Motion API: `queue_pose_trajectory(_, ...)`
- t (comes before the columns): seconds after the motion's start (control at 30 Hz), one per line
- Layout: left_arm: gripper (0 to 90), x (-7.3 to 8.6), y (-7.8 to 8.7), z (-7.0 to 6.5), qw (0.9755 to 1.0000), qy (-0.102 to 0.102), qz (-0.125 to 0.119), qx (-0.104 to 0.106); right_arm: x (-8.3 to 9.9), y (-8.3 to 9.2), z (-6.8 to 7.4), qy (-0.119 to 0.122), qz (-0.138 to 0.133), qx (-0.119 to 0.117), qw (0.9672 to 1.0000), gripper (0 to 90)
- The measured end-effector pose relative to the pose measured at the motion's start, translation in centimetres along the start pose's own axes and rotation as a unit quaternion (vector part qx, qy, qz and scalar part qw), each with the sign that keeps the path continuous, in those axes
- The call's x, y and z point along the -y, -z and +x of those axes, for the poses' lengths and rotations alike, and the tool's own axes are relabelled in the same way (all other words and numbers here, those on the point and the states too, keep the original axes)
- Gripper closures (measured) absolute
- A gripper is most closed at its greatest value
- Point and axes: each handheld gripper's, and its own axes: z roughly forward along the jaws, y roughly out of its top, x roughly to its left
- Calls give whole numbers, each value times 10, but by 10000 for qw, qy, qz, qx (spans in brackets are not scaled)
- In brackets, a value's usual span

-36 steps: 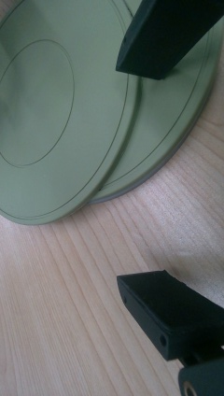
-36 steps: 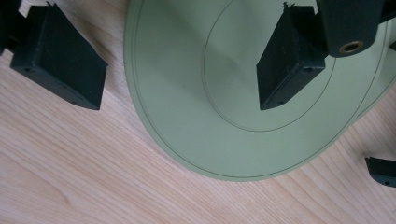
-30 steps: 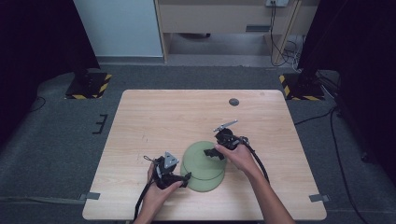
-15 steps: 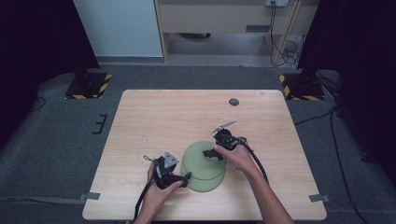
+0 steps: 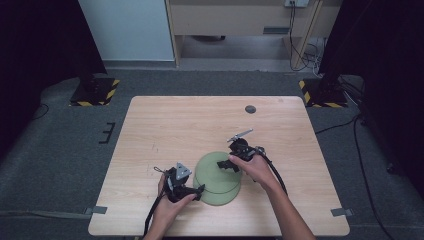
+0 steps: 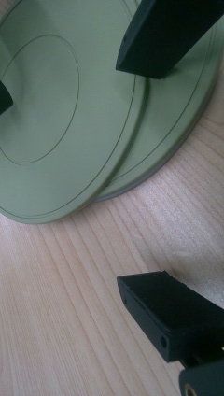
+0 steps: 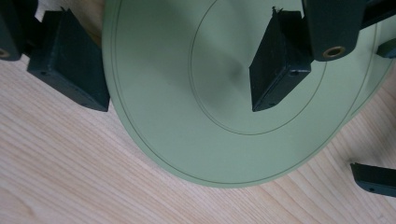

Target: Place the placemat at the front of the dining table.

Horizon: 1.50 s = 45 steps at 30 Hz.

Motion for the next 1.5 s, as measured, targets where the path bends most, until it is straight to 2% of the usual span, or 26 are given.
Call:
queue_pose_trajectory(0.17,1,0,0,0,10000,23,11,1,-3,10,2,-68,-129,-45,9999,242)
queue_pose_trajectory(0.3,1,0,0,0,10000,47,13,9,-7,17,6,-13,-148,-40,9999,263)
queue_pose_trajectory(0.4,0,0,-1,1,10000,70,19,25,-9,23,7,65,-217,-38,9997,319)
queue_pose_trajectory(0.63,0,0,-1,1,9999,106,38,43,-7,35,3,-119,-532,-346,9979,487)
queue_pose_trajectory(0.83,0,0,-1,2,9999,128,51,65,-4,34,3,-77,-349,-541,9979,572)
queue_pose_trajectory(0.93,0,0,-1,2,9999,134,53,69,-4,35,5,103,-245,-338,9991,649)
queue_pose_trajectory(1.03,0,0,-1,2,9999,135,52,65,-5,35,6,270,-255,-104,9993,763)
queue_pose_trajectory(1.1,0,0,-1,2,9999,138,53,69,-6,36,7,296,-262,6,9992,828)
queue_pose_trajectory(1.37,1,0,-1,2,9999,145,57,49,-8,36,9,422,-193,379,9982,852)
queue_pose_trajectory(1.5,1,0,-1,2,9999,149,58,52,-10,31,12,589,-97,599,9964,854)
